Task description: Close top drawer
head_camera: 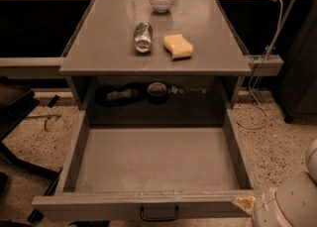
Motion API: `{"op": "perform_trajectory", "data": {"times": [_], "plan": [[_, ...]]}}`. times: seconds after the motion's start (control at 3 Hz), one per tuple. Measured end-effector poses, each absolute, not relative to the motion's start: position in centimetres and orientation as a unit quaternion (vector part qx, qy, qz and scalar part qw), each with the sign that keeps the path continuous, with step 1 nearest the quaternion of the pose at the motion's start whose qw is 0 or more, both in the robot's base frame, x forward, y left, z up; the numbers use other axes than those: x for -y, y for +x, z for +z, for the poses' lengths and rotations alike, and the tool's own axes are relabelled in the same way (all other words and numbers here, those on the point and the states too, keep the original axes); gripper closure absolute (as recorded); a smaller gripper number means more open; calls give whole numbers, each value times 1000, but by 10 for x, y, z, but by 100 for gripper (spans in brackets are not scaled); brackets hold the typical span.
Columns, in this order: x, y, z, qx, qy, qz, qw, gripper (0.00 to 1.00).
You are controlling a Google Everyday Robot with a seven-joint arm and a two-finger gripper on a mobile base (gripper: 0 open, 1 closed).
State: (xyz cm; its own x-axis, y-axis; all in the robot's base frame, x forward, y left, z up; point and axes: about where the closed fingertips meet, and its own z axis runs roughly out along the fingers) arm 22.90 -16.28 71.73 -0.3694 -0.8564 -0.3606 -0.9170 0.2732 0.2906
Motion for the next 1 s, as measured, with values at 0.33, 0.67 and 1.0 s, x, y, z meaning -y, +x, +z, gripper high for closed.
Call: {"op": "perform_trajectory", "data": {"times": [0.33,0.67,1.0], "plan": [[166,225,708,-797,-552,239,60,0],[164,222,691,-794,-549,257,45,0],[159,221,674,-788,-550,274,33,0]]}}
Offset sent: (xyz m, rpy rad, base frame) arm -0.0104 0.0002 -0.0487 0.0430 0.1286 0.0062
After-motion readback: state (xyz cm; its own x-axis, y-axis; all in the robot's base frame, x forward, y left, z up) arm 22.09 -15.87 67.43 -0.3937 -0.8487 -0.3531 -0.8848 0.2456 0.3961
